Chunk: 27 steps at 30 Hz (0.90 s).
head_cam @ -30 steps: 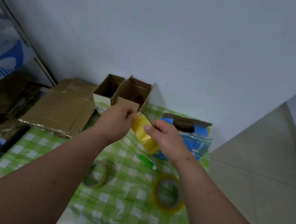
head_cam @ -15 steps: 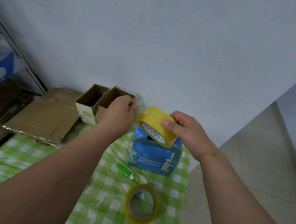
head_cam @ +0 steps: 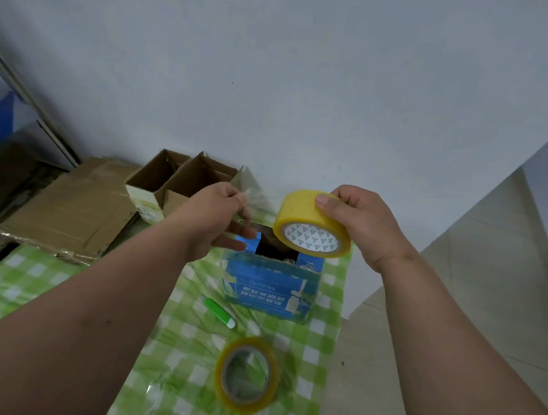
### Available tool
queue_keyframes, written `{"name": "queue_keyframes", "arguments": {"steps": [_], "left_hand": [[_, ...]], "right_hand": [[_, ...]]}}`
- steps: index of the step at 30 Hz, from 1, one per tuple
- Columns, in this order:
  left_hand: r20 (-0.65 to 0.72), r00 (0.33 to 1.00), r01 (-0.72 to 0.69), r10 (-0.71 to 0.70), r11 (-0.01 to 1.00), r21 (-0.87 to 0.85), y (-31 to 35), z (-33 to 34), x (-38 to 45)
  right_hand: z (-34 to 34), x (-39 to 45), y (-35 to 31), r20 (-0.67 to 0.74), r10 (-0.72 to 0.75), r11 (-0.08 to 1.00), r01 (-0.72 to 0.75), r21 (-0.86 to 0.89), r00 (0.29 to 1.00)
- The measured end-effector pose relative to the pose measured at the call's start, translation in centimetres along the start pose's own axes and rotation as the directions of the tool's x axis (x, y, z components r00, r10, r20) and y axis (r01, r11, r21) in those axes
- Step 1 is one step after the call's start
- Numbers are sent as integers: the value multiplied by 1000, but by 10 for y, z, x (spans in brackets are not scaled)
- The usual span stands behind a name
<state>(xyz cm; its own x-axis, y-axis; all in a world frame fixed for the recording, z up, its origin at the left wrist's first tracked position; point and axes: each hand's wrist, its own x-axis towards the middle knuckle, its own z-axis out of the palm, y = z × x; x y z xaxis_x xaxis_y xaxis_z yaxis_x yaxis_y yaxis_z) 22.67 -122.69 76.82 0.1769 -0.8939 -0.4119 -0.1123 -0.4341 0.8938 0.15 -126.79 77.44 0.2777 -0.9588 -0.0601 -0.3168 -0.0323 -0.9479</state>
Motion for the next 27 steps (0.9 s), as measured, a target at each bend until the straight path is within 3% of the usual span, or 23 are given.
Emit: {"name": "queue_keyframes", "arguments": {"steps": [6, 11, 14, 17, 24, 27], "left_hand": [[110, 978, 164, -174, 982, 98, -36, -4, 13], [84, 992, 77, -95, 977, 196, -51, 1, 27], [37, 997, -80, 73, 958, 277, -54, 5, 30], [90, 980, -194, 175, 932, 305, -54, 6, 29], [242, 966, -172, 91, 924, 340, -52, 0, 29], [244, 966, -160, 88, 942, 294, -55, 1, 28]], "right_hand": [[20, 5, 24, 42, 135, 989, -132, -73, 990], [22, 5, 28, 30, 178, 984, -178, -7, 984], [21, 7, 26, 17, 159, 987, -159, 4, 987], [20, 6, 27, 1, 159, 987, -159, 38, 987], [21, -3, 31, 6, 160, 987, -160, 34, 987], [20, -1, 27, 4, 175, 983, -175, 47, 985]]}}
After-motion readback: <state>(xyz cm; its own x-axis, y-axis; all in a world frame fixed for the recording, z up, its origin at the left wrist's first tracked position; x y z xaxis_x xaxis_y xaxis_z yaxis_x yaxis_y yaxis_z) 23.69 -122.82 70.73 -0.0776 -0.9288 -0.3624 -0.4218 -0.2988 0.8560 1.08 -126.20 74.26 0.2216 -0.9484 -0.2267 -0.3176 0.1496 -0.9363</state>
